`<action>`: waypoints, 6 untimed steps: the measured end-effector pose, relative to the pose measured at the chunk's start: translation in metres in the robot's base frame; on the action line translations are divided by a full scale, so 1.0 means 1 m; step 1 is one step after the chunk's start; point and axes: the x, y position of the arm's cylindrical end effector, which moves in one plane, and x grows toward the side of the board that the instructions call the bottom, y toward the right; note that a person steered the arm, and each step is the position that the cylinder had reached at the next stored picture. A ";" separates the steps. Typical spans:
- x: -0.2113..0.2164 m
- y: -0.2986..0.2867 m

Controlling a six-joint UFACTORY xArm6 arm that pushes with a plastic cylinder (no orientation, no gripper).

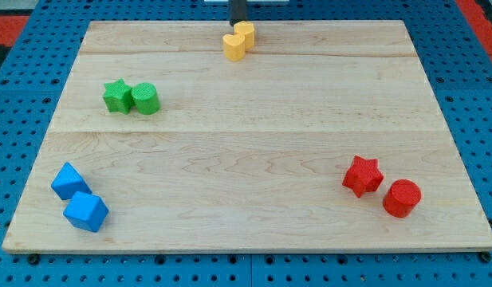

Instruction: Move the hexagon parallel to the right of the yellow heart

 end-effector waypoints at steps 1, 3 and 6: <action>0.016 0.008; 0.012 0.034; 0.042 -0.016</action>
